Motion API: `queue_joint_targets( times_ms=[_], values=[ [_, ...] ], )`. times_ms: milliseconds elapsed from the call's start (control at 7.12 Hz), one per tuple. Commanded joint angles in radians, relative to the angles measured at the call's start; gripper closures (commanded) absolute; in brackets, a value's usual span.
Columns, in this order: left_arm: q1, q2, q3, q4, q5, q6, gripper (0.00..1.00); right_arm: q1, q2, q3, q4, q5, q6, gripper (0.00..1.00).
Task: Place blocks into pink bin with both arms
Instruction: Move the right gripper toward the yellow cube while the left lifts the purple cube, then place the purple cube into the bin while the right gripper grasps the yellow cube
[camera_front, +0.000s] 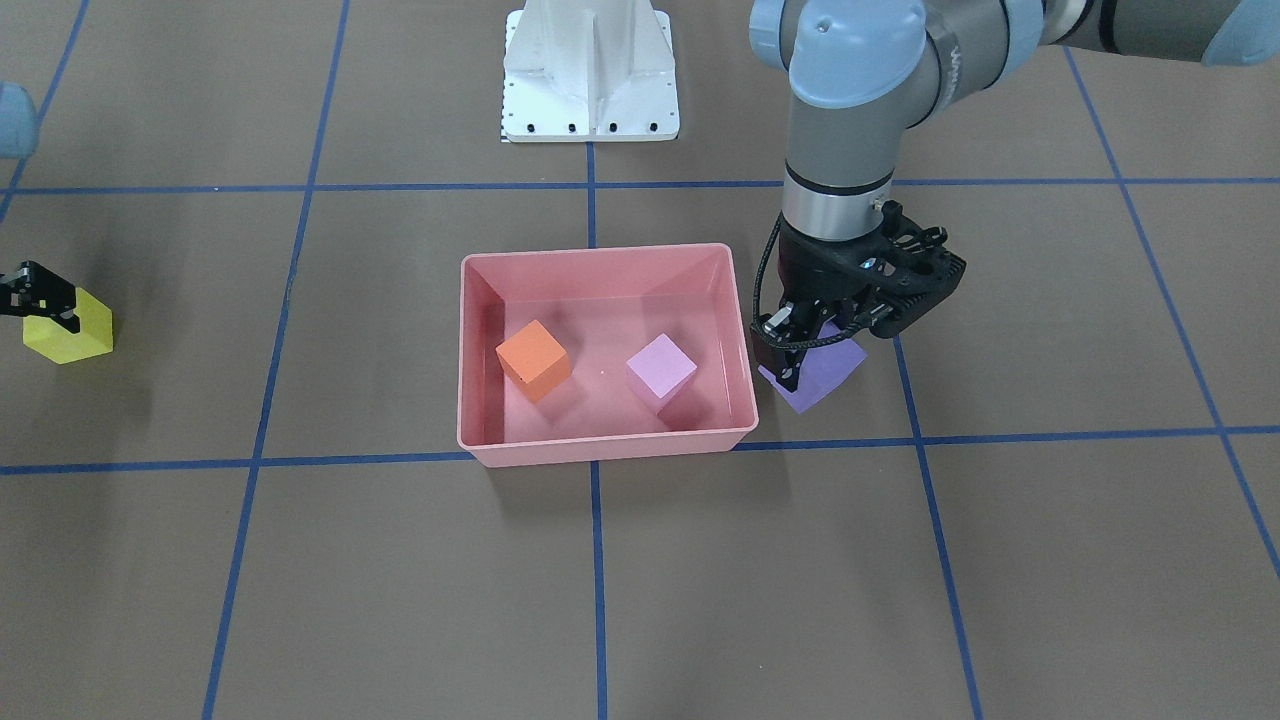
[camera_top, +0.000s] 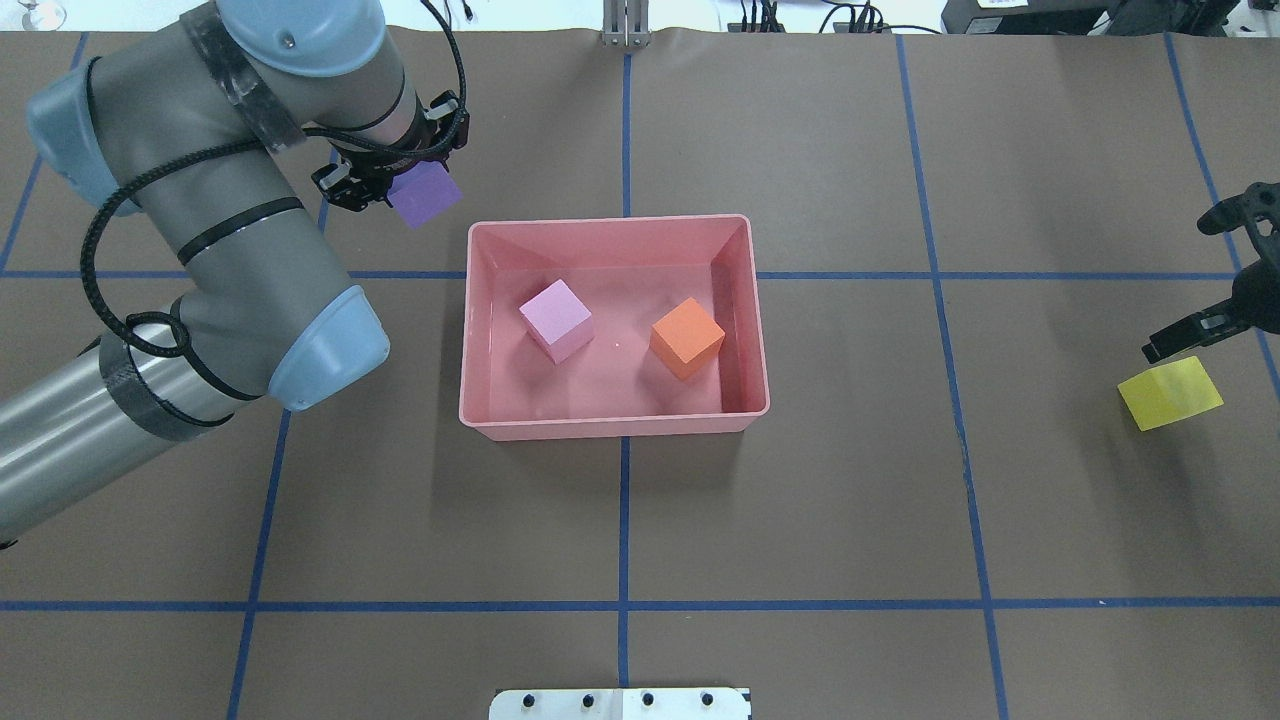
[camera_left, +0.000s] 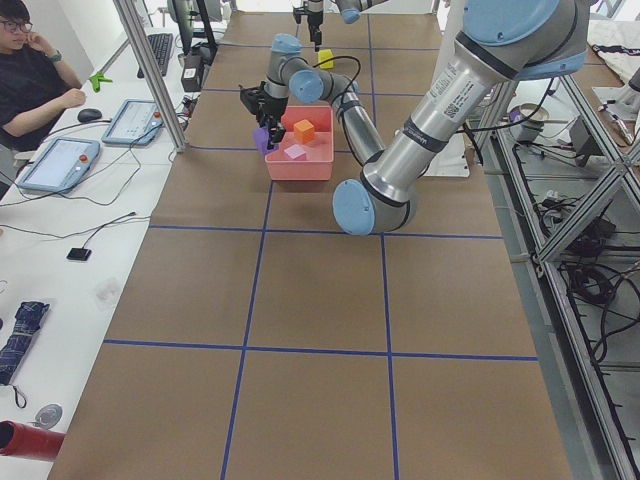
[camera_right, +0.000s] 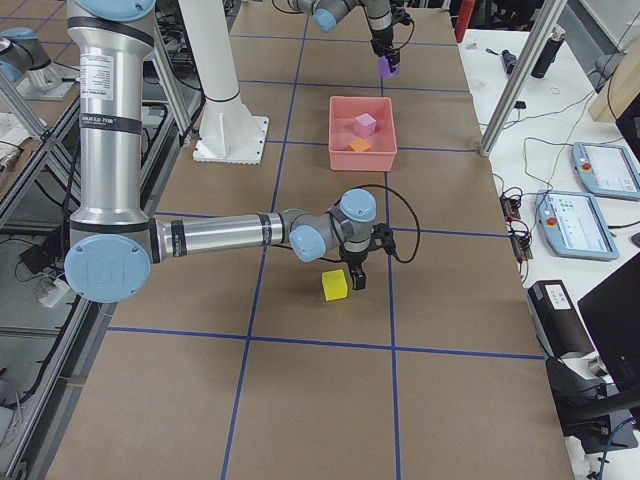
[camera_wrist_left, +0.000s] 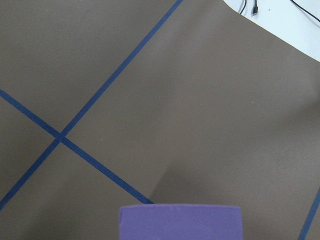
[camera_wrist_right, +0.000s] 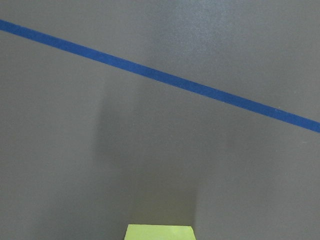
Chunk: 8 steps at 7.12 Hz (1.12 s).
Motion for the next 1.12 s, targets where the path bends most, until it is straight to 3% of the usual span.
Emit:
queue_joint_targets(
  times_ms=[0, 702, 982],
  values=[
    [0.001, -0.001, 0.000, -0.001, 0.001, 0.000, 1.00, -0.043, -0.004, -0.012, -0.002, 0.006, -0.002, 0.01],
    [0.022, -0.004, 0.000, -0.003, 0.001, -0.002, 1.00, -0.082, -0.029, -0.026, -0.012, -0.005, -0.004, 0.03],
    [0.085, -0.044, 0.000, -0.004, 0.002, -0.070, 1.00, -0.080, -0.033, -0.026, -0.012, -0.010, -0.004, 0.87]
  ],
)
